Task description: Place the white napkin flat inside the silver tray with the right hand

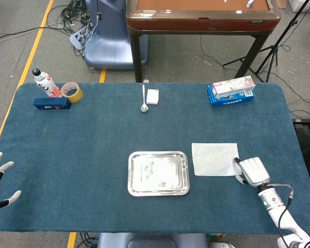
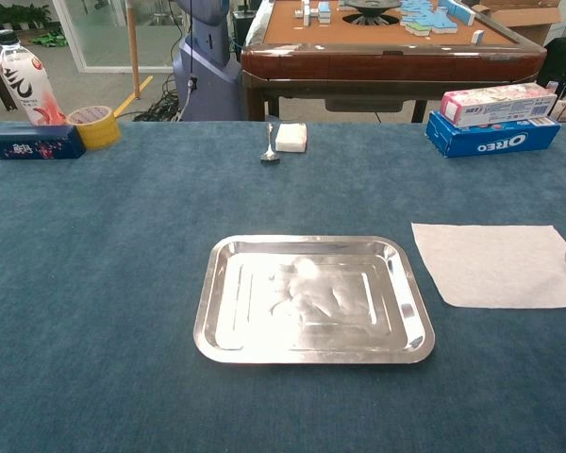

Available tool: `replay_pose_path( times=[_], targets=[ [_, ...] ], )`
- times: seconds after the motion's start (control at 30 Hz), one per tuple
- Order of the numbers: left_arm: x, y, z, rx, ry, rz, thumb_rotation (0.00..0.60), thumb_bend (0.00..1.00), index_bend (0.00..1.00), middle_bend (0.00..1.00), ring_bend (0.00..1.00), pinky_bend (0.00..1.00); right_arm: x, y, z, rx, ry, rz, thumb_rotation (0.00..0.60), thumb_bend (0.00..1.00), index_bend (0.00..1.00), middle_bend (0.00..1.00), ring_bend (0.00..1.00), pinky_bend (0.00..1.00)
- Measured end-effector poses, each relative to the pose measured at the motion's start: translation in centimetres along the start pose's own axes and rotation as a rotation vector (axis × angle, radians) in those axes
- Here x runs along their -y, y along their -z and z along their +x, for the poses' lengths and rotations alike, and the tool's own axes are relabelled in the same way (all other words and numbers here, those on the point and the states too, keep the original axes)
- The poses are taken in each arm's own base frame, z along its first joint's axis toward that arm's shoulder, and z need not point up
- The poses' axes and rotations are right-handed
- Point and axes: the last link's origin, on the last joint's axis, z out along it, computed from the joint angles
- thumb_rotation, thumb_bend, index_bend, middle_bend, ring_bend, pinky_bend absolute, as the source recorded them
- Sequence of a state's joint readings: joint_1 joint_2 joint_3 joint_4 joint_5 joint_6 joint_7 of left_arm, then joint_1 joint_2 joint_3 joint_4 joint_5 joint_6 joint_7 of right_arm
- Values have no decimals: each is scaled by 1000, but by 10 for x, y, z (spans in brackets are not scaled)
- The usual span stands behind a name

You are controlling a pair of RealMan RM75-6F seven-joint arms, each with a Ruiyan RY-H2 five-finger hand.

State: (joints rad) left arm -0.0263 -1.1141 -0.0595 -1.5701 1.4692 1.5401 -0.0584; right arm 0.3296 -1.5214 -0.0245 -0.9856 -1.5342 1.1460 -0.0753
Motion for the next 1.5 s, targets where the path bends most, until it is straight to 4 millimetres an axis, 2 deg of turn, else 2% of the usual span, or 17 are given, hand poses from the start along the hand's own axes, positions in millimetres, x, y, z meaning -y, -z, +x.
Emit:
replay_pose_path(
  times=[0.57, 1.13, 1.5],
  targets=[
    [0, 0, 0, -2, -1, 0, 600, 171, 209, 0, 0, 242, 1, 2, -1, 5, -19, -3, 600, 421, 425, 1000, 1000, 1000],
    [0, 0, 1, -4, 1, 1, 600, 171, 209, 0, 0, 242, 4, 2, -1, 4, -64, -37, 600, 533, 555, 1000, 1000, 1000],
    [0, 0, 0, -1, -1, 0, 600, 171, 209, 0, 0, 242, 0, 2, 9, -56, -109, -114, 600, 593, 608, 1000, 1000, 1000]
  ],
)
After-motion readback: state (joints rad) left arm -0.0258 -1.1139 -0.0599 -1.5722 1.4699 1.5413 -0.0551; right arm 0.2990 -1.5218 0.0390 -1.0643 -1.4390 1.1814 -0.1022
